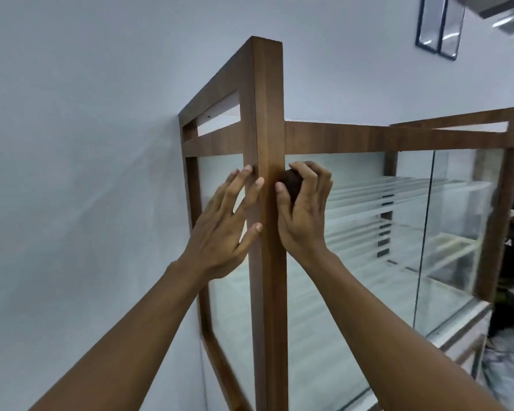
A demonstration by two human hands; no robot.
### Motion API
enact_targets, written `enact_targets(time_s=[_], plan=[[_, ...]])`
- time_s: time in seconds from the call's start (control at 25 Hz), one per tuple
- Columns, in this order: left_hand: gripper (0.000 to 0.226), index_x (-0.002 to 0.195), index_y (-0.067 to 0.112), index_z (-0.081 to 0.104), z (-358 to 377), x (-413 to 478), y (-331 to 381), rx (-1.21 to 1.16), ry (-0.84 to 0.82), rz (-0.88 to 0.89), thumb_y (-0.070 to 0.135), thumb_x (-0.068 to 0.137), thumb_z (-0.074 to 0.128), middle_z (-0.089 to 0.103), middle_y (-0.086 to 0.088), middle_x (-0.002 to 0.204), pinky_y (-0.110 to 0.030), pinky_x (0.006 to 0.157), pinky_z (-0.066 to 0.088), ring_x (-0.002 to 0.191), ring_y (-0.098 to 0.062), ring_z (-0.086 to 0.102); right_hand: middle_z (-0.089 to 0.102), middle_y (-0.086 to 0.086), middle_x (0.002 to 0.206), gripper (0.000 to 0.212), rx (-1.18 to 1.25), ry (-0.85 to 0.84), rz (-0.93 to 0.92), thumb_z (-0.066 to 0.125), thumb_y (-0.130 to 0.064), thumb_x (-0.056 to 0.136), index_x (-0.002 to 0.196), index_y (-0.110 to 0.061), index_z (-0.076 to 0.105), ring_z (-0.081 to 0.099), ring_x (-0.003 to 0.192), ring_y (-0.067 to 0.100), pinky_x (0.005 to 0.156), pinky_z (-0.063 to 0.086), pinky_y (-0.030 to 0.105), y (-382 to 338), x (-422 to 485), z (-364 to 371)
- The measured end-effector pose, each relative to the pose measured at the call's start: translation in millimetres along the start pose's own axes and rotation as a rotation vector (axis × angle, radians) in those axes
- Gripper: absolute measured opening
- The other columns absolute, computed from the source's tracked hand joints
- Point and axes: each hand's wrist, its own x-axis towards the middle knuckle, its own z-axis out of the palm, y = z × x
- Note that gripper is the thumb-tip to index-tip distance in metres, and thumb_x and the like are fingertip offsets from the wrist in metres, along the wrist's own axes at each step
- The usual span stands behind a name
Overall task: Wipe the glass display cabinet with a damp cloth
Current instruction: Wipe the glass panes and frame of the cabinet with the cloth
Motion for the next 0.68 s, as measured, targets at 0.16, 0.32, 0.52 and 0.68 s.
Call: enact_targets(time_s=[0.16, 0.32, 0.52, 0.68], plan=[[0.070, 0.159, 0.032, -0.002, 21.5, 5.6, -30.2, -0.188, 0.084, 0.098, 0.041, 0.102, 0.037, -0.003, 0.008, 0.169, -0.035, 0.129, 0.012, 0.158, -0.016, 0.004, 0.038, -0.002, 0.130, 0.037, -0.004, 0.054, -0.107, 0.055, -0.037, 0.096, 0.127, -0.024, 0.038, 0.046, 0.121, 0.019, 0.098, 0.045, 0.015, -12.4, 2.3, 16.4], [0.065, 0.159, 0.035, 0.002, 42.2, 24.0, -60.2, -0.266, 0.122, 0.135, 0.054, 0.103, 0.026, 0.004, 0.003, 0.169, -0.035, 0.128, 0.010, 0.157, -0.015, 0.006, 0.038, -0.001, 0.127, 0.033, -0.116, 0.133, -0.113, 0.056, -0.034, 0.096, 0.124, -0.022, 0.043, 0.047, 0.120, 0.020, 0.098, 0.048, 0.023, -20.8, 7.3, 23.0], [0.062, 0.155, 0.037, 0.015, 69.7, 43.8, -78.9, -0.419, 0.249, 0.272, 0.063, 0.099, 0.021, 0.007, 0.005, 0.166, -0.040, 0.127, 0.007, 0.156, -0.012, 0.006, 0.036, -0.003, 0.127, 0.056, -0.332, 0.101, -0.095, 0.075, -0.037, 0.085, 0.132, -0.021, 0.049, 0.048, 0.118, 0.015, 0.087, 0.058, 0.027, -32.4, 3.5, 24.4], [0.060, 0.154, 0.030, 0.027, 77.1, 51.5, -92.4, -0.535, 0.319, 0.372, 0.056, 0.101, 0.028, 0.020, -0.005, 0.166, -0.041, 0.129, 0.003, 0.155, -0.023, 0.015, 0.037, 0.000, 0.128, 0.053, -0.615, 0.232, -0.042, 0.075, -0.027, 0.087, 0.131, -0.028, 0.046, 0.047, 0.121, 0.020, 0.094, 0.056, 0.028, -46.1, -6.2, 43.5]])
